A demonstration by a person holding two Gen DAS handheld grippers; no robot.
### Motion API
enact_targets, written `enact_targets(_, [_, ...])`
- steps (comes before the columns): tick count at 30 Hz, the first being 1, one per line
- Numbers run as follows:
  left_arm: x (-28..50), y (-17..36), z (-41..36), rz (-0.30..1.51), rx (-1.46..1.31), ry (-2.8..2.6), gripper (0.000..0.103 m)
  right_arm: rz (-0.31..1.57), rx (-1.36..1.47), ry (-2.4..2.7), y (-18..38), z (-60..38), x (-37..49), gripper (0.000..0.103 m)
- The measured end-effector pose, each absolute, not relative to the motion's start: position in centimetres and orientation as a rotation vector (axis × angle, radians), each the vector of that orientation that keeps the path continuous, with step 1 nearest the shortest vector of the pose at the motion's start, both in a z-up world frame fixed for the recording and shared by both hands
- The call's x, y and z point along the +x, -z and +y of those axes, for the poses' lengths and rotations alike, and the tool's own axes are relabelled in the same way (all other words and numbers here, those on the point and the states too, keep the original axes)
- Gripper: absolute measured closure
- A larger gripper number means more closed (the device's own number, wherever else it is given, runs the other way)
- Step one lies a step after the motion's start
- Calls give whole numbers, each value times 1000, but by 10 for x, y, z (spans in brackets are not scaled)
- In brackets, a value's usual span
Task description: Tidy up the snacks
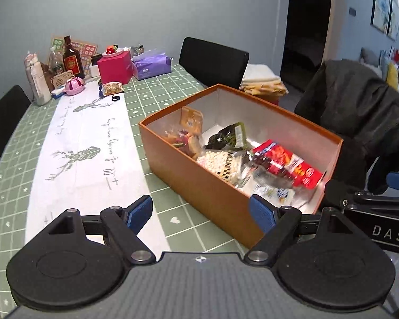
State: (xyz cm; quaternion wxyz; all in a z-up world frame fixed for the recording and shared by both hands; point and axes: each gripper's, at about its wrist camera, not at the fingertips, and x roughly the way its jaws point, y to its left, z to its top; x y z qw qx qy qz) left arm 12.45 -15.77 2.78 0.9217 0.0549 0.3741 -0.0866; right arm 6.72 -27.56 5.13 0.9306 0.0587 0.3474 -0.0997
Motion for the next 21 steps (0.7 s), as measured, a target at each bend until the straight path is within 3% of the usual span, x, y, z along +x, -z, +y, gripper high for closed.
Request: enact_targets(21, [130,-23,-155,808,98,165,7,754,118,215,-46,-273,72,3])
